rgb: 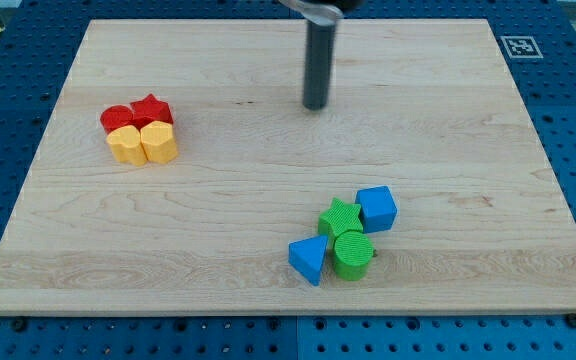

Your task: Separate the group of blocks

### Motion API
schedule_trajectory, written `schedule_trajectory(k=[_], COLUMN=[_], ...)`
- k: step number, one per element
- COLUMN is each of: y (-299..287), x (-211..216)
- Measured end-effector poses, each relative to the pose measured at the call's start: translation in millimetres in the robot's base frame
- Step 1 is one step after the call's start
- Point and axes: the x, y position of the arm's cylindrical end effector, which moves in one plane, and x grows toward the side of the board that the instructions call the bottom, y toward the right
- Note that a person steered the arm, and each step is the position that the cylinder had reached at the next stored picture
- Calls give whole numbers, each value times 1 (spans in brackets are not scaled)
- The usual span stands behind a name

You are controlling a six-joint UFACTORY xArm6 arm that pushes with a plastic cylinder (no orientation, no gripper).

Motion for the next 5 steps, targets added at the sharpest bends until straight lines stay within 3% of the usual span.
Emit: schedule_trajectory(k=[1, 2, 3, 5], y=[-76, -169, -247, -275], x=[-42, -51, -43, 32])
